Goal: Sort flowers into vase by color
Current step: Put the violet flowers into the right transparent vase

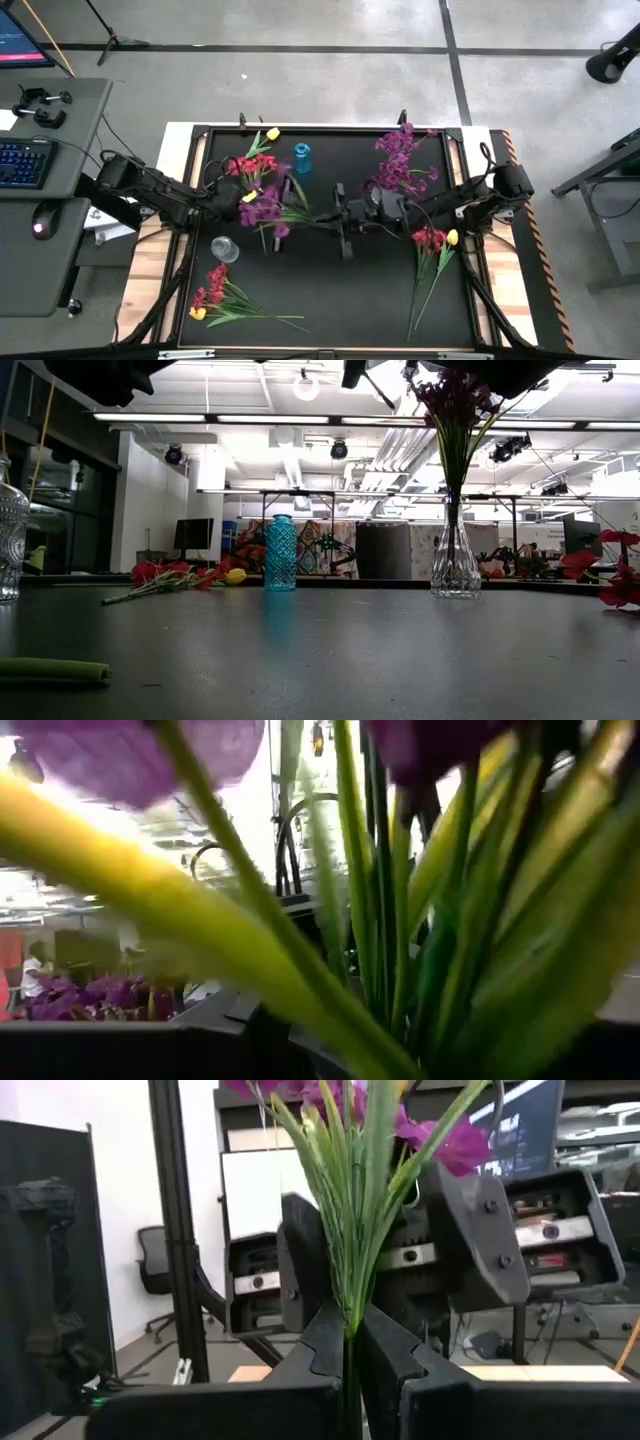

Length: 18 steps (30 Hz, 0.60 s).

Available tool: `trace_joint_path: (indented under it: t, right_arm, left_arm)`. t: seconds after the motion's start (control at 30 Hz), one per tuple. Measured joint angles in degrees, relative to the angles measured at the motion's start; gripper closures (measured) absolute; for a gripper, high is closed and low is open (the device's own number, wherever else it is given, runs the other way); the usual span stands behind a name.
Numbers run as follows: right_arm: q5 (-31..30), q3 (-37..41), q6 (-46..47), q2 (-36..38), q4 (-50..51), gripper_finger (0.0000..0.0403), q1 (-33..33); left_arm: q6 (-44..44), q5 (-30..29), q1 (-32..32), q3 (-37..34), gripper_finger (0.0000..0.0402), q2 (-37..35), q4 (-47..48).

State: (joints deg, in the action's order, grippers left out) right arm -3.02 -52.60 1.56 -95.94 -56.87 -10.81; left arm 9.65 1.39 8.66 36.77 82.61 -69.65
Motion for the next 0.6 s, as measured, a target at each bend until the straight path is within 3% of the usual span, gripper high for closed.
trace_joint_path:
  t: [0.43,0.6]
  right_arm:
    - [0.0,0.0,0.0,0.0,3.2,0.0403,0.0]
    - [-1.0,0.0,-0.1,0.0,3.4,0.0393,0.0]
  left_arm:
    - [-0.6,-1.2,-0.4,0.1,0.0244,0.0,2.9]
    - [1.2,-2.5,-0.4,0.6,0.0314,0.0,3.4]
